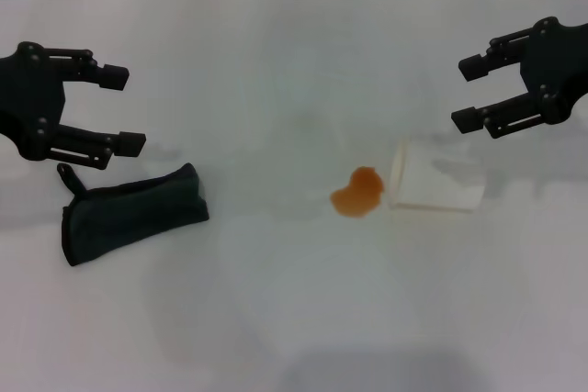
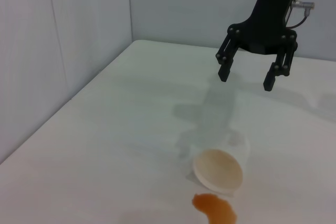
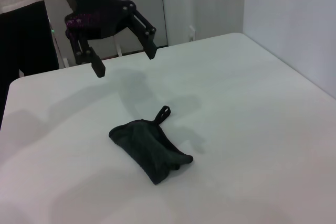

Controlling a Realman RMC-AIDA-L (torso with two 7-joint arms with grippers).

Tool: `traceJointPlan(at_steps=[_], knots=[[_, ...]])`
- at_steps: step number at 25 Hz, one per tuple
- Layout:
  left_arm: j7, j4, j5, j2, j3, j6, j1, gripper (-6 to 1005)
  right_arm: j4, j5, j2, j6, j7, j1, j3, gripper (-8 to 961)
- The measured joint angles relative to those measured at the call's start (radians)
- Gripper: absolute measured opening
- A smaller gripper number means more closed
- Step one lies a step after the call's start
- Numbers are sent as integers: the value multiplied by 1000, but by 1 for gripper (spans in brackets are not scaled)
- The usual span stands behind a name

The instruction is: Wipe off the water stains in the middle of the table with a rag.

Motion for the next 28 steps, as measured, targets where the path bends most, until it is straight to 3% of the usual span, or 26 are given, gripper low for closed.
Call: traceJointPlan(at_steps=[20,28], knots=[[6,2,3,-1,2,5,6,873,4,-1,7,13,-1,-5,-8,723],[2,4,27,-1,14,7,0,873,30,-32,11,21,14,32,-13,725]])
